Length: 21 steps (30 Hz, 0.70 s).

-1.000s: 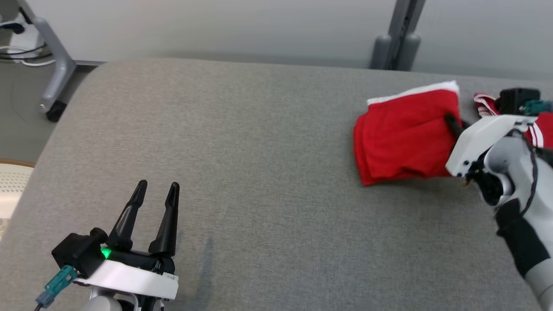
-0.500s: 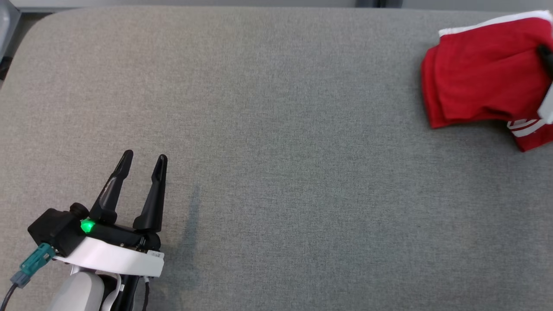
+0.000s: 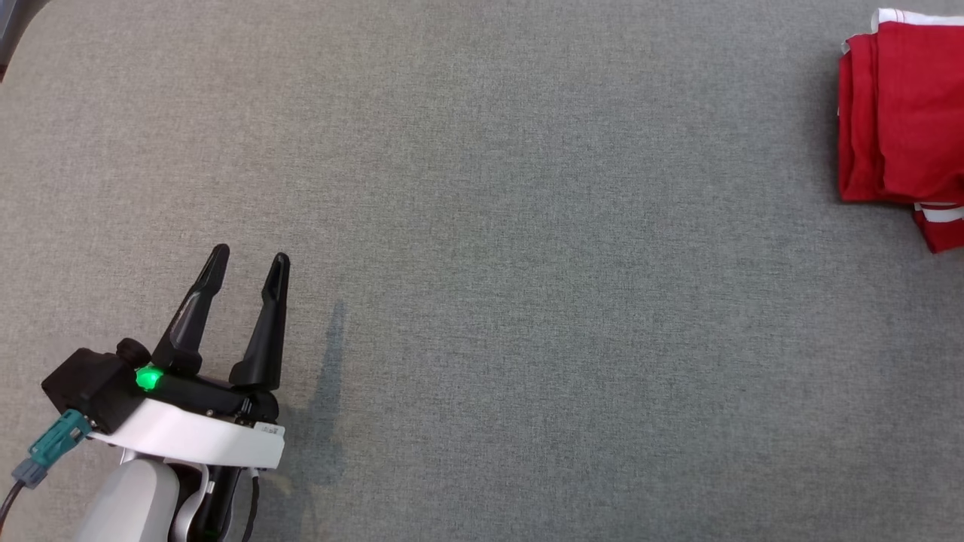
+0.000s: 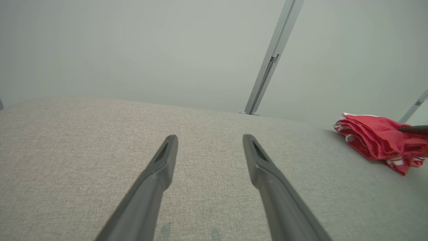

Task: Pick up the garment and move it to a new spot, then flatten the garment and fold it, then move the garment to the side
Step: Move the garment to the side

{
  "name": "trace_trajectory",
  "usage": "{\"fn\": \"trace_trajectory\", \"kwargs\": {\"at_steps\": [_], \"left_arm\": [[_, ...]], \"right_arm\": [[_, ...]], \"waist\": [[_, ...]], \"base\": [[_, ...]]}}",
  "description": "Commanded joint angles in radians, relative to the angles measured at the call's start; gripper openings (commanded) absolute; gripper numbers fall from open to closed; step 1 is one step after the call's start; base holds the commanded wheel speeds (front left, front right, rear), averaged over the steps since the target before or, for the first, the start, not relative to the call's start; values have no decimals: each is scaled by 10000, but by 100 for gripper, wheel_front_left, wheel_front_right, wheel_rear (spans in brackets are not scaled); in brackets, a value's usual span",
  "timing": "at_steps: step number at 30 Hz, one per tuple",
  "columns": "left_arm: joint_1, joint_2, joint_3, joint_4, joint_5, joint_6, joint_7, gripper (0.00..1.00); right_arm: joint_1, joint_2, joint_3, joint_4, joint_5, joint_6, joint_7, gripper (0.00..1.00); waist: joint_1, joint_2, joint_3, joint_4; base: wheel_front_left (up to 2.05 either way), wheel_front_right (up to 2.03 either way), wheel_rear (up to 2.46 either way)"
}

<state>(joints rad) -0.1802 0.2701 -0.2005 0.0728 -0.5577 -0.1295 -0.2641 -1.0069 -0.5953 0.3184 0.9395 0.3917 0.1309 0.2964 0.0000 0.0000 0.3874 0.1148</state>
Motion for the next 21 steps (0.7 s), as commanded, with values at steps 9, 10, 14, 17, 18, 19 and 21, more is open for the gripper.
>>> {"fn": "trace_trajectory", "kwargs": {"at_steps": [9, 10, 14, 17, 18, 19, 21], "left_arm": [[-91, 44, -30, 214, 20, -24, 1, 100], [-34, 18, -2, 244, 40, -24, 1, 100], [225, -124, 138, 362, 161, -24, 1, 100], [458, -224, 312, 430, 249, 40, 1, 100], [552, -265, 370, 448, 255, 65, 3, 100], [643, -290, 436, 457, 288, 101, 1, 100], [729, -322, 488, 455, 315, 130, 3, 100]], "right_arm": [[123, 792, -2436, 1980, -3037, -2, -2220, 100], [164, 817, -2750, 2065, -3425, -2, -2492, 100], [570, 1398, -3934, 2043, -4611, -2, -3293, 100], [843, 1975, -4563, 1607, -5125, -2, -3930, 100], [983, 2192, -4696, 1411, -5232, -2, -4192, 100], [1103, 2441, -4825, 1232, -5237, -2, -4439, 100], [1261, 2705, -4897, 1043, -5212, -2, -4693, 100]], "waist": [[0, 0, -699, 27], [0, 0, -865, 1], [0, 0, -1572, -220], [0, 0, -2131, -458], [0, 0, -2328, -547], [0, 0, -2499, -631], [0, 0, -2672, -717]], "base": [[0, 0, 0], [0, 0, 0], [0, 0, 0], [0, 0, 0], [0, 0, 0], [0, 0, 0], [0, 0, 0]]}}
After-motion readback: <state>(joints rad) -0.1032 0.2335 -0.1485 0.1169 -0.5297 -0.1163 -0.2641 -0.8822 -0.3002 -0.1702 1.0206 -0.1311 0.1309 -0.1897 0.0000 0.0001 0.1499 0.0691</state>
